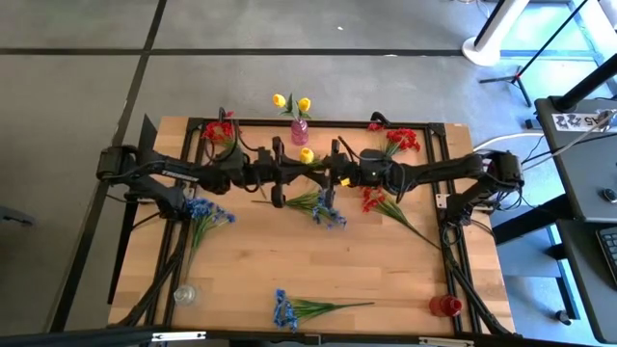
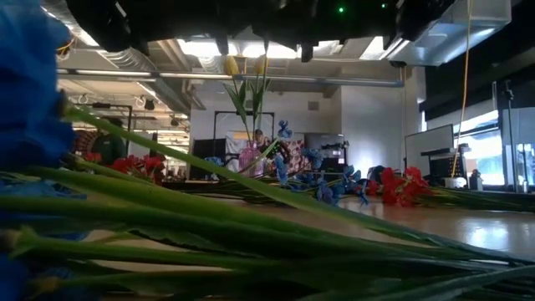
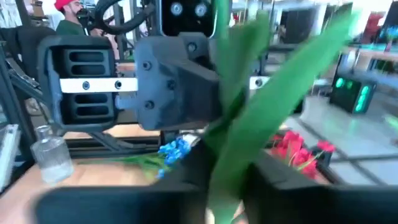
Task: Sort flowers into vase by color
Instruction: Put the yellow flower into the pink vase
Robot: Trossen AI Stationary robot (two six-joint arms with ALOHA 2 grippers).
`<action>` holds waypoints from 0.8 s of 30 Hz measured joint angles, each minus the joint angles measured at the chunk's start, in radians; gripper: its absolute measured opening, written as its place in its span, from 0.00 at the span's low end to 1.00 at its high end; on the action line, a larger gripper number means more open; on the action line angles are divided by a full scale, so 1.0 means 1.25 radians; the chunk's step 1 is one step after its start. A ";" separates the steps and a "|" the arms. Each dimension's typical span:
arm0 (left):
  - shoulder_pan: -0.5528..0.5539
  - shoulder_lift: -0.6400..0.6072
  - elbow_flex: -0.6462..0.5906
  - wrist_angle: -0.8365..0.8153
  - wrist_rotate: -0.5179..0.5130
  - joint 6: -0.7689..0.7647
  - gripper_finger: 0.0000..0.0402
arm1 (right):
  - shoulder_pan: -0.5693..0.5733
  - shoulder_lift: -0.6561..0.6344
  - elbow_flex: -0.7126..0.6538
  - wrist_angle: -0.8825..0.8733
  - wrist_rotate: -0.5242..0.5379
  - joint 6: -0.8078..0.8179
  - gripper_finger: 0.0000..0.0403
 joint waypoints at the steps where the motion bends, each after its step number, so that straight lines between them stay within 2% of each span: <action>1: 0.000 -0.007 0.000 -0.014 -0.004 0.008 0.05 | 0.000 -0.003 0.000 -0.006 0.000 0.001 0.04; 6: 0.003 -0.079 0.001 -0.161 -0.023 0.035 0.17 | -0.027 -0.016 0.000 -0.025 0.007 0.005 0.06; 9: 0.013 -0.139 0.001 -0.298 -0.039 0.040 0.27 | -0.082 -0.016 0.000 0.007 0.020 -0.005 0.02; 13: 0.023 -0.221 0.001 -0.485 -0.042 0.080 0.35 | -0.169 -0.003 0.000 0.090 0.021 -0.031 0.03; 19: 0.004 -0.254 -0.001 -0.663 -0.029 0.041 0.38 | -0.279 0.002 0.031 0.133 0.043 -0.068 0.02; 24: -0.036 -0.246 -0.047 -0.655 -0.029 0.019 0.36 | -0.357 0.052 0.079 0.198 0.010 -0.010 0.02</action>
